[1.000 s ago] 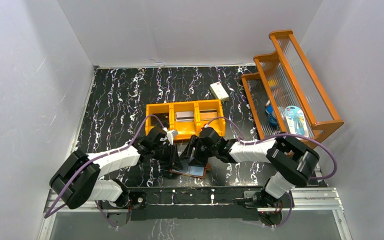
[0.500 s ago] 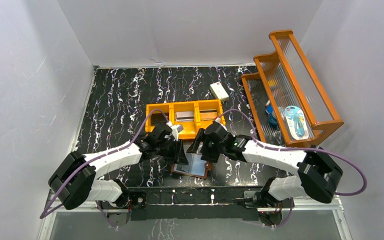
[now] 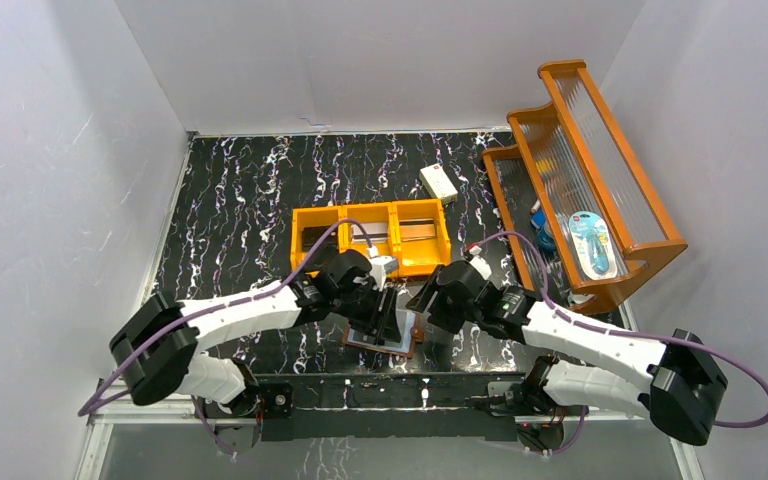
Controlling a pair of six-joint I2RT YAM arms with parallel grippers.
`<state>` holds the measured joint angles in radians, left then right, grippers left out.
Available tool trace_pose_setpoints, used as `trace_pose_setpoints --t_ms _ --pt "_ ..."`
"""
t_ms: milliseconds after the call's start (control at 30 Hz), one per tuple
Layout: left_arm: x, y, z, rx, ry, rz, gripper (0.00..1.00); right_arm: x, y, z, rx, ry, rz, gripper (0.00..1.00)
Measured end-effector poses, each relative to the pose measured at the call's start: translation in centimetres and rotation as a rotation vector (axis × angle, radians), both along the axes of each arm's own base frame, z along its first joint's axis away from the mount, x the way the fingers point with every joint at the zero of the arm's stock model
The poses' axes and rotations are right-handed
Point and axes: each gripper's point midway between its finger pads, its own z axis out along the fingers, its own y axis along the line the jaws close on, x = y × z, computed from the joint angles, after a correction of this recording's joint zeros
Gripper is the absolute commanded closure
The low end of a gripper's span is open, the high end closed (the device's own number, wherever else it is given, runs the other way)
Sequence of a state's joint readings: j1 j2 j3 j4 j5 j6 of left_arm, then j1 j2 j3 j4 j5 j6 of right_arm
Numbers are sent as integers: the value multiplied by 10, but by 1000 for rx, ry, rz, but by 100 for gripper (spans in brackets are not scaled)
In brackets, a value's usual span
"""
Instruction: Take the credit cards out of the card holder
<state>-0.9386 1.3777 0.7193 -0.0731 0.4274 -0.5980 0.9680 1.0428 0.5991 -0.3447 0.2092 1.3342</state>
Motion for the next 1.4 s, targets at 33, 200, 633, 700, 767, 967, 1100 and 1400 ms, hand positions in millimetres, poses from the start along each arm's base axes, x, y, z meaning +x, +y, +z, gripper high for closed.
trace_pose_setpoints --t_ms 33,200,633,700,767,967,1100,1400 --pt "1 2 3 2 -12 10 54 -1 -2 -2 0 1 -4 34" --pt "18 21 18 37 -120 127 52 -2 -2 -5 1 7 3 40" --pt "38 61 -1 163 -106 355 47 -11 36 -24 3 86 182 49" --pt "40 62 0 157 -98 369 45 -12 39 -25 4 90 200 48" --pt "43 62 0 143 -86 382 44 -12 41 -29 0 97 209 48" --pt "39 59 -3 96 -34 374 41 -15 38 -55 -58 158 205 49" --pt "37 44 3 27 -4 336 41 -17 40 -60 -41 185 188 50" --pt "32 35 -15 41 66 298 42 -17 37 -60 7 197 119 50"
